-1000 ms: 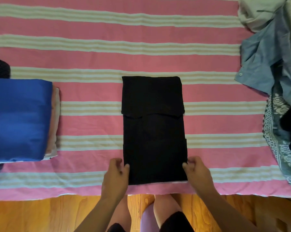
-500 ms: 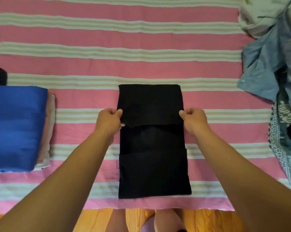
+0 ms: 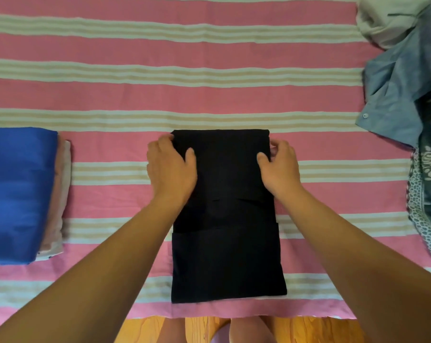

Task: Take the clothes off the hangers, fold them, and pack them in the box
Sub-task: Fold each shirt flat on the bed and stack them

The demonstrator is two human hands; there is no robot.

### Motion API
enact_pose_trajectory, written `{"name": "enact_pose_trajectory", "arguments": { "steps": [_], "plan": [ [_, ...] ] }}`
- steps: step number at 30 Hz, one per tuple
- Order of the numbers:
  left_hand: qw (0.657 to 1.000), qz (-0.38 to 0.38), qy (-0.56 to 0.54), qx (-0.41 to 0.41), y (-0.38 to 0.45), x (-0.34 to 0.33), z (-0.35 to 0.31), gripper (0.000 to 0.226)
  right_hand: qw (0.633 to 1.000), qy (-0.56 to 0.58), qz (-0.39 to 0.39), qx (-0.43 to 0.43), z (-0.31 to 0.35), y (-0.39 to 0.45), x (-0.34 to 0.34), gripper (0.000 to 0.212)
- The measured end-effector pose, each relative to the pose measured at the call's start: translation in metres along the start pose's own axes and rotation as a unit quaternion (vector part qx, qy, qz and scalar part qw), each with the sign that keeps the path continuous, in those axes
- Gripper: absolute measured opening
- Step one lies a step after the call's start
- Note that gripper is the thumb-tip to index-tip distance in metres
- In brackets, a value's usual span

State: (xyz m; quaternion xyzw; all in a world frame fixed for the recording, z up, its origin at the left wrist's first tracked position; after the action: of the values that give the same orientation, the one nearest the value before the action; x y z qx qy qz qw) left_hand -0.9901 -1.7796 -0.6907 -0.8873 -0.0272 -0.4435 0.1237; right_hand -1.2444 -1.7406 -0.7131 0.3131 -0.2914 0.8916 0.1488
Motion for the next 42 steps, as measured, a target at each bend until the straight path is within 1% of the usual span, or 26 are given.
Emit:
{"name": "enact_pose_trajectory", "arguments": {
  "steps": [2,3,4,6,8,9,10,11,12,13,14,15,17,19,22,24,26,27,28,29,31,33,34,36,40,42],
  "plan": [
    [0.982,0.021,-0.124,0.141,0.016,-0.009,0.015,0.044,0.996,0.063,0.016,-0.065,-0.002,0.019,-0.002,0.044],
    [0.968,0.043,-0.165,0.183,0.021,-0.013,0.018,0.039,0.994,0.071,0.026,-0.079,-0.001,0.026,-0.002,0.043],
    [0.958,0.061,-0.190,0.204,0.025,-0.016,0.022,0.036,0.994,0.070,0.033,-0.081,0.000,0.031,-0.003,0.041],
    [0.953,0.076,-0.211,0.206,0.031,-0.016,0.026,0.032,0.994,0.067,0.039,-0.075,0.001,0.034,-0.005,0.037],
    [0.967,0.068,-0.172,0.176,0.037,-0.010,0.025,0.029,0.996,0.058,0.024,-0.062,0.005,0.031,-0.005,0.042],
    [0.983,0.051,-0.105,0.140,0.040,-0.005,0.022,0.030,0.999,0.019,-0.006,-0.030,0.011,0.028,-0.001,0.047],
    [0.997,0.024,-0.010,0.078,0.043,0.001,0.013,0.036,0.998,-0.044,-0.043,0.020,0.018,0.027,0.004,0.050],
    [0.996,-0.004,0.083,-0.018,0.042,0.005,-0.002,0.043,0.987,-0.109,-0.078,0.084,0.028,0.023,0.007,0.050],
    [0.979,-0.021,0.150,-0.138,0.037,0.001,-0.021,0.048,0.969,-0.166,-0.098,0.158,0.038,0.020,0.004,0.050],
    [0.950,-0.015,0.189,-0.247,0.028,-0.009,-0.035,0.052,0.946,-0.213,-0.096,0.226,0.045,0.017,-0.004,0.051],
    [0.919,0.017,0.221,-0.326,0.020,-0.025,-0.040,0.055,0.921,-0.264,-0.075,0.276,0.047,0.017,-0.017,0.052],
    [0.894,0.054,0.253,-0.366,0.015,-0.043,-0.035,0.058,0.897,-0.313,-0.045,0.309,0.042,0.020,-0.032,0.055],
    [0.875,0.113,0.297,-0.365,0.013,-0.074,-0.007,0.062,0.869,-0.375,0.006,0.322,0.021,0.030,-0.057,0.060],
    [0.874,0.119,0.299,-0.363,0.015,-0.087,0.013,0.063,0.863,-0.391,0.005,0.319,0.004,0.040,-0.068,0.062],
    [0.873,0.145,0.311,-0.346,0.020,-0.089,0.015,0.064,0.862,-0.404,0.018,0.305,0.007,0.044,-0.074,0.063],
    [0.885,0.150,0.307,-0.317,0.012,-0.076,0.005,0.063,0.874,-0.388,0.014,0.291,0.017,0.032,-0.058,0.062],
    [0.913,0.111,0.249,-0.304,-0.014,-0.045,-0.006,0.058,0.890,-0.313,-0.013,0.332,0.029,-0.002,-0.032,0.050],
    [0.919,0.093,0.212,-0.319,-0.033,-0.030,-0.008,0.051,0.890,-0.271,-0.007,0.366,0.030,-0.025,-0.021,0.041],
    [0.921,0.096,0.183,-0.330,-0.054,-0.020,-0.005,0.044,0.890,-0.245,0.034,0.383,0.023,-0.050,-0.017,0.035],
    [0.921,0.126,0.170,-0.328,-0.074,-0.015,0.003,0.041,0.887,-0.241,0.093,0.382,0.012,-0.074,-0.019,0.034],
    [0.912,0.197,0.188,-0.308,-0.103,-0.019,0.027,0.041,0.870,-0.293,0.202,0.341,-0.018,-0.108,-0.030,0.045],
    [0.910,0.221,0.201,-0.286,-0.116,-0.024,0.046,0.034,0.861,-0.332,0.250,0.292,-0.040,-0.119,-0.038,0.051],
    [0.914,0.222,0.195,-0.277,-0.118,-0.025,0.050,0.025,0.866,-0.328,0.253,0.280,-0.043,-0.118,-0.040,0.048],
    [0.921,0.211,0.182,-0.272,-0.116,-0.021,0.046,0.010,0.884,-0.290,0.237,0.278,-0.036,-0.112,-0.041,0.031],
    [0.932,0.173,0.194,-0.254,-0.104,-0.011,0.035,0.008,0.898,-0.277,0.174,0.294,-0.027,-0.103,-0.042,0.020],
    [0.927,0.158,0.219,-0.262,-0.105,-0.008,0.033,0.026,0.893,-0.301,0.133,0.307,-0.024,-0.104,-0.040,0.020]
  ]
}}
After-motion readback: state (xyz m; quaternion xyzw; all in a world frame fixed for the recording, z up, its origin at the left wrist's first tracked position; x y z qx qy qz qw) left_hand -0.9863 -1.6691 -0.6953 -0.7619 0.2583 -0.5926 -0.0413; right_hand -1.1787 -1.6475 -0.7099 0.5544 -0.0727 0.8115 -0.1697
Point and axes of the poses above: each hand's wrist, its own y-axis towards the middle knuckle, its own x-axis out of the back of the hand, z = x × y, the point moved 6 cm from there along y, towards the middle knuckle, and after that the axes turned 2 degrees about -x, right-handed, at the moved point
